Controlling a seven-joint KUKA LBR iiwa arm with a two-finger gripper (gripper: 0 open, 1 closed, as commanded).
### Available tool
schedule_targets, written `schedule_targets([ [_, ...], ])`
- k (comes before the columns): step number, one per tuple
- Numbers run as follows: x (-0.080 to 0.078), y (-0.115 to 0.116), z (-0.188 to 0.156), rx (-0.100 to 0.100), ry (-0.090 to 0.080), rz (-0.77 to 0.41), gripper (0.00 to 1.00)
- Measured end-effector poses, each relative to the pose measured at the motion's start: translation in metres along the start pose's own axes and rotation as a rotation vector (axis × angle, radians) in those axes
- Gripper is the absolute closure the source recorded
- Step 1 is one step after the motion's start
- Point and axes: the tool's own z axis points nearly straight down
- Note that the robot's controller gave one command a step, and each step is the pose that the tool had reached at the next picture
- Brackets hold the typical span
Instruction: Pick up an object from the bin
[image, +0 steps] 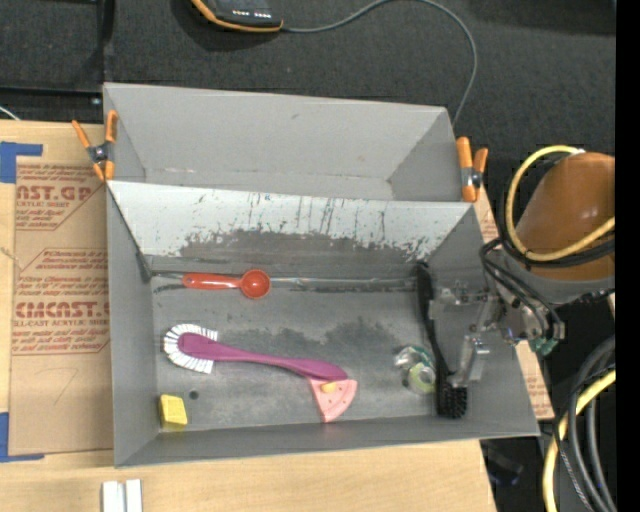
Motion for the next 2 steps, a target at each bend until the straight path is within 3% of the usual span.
schedule_targets([
  [1,0.000,0.000,0.000,0.000,0.000,0.000,0.00],
  [2,0.003,0.027,-0.002,0.000,0.000,0.186,0.00],
])
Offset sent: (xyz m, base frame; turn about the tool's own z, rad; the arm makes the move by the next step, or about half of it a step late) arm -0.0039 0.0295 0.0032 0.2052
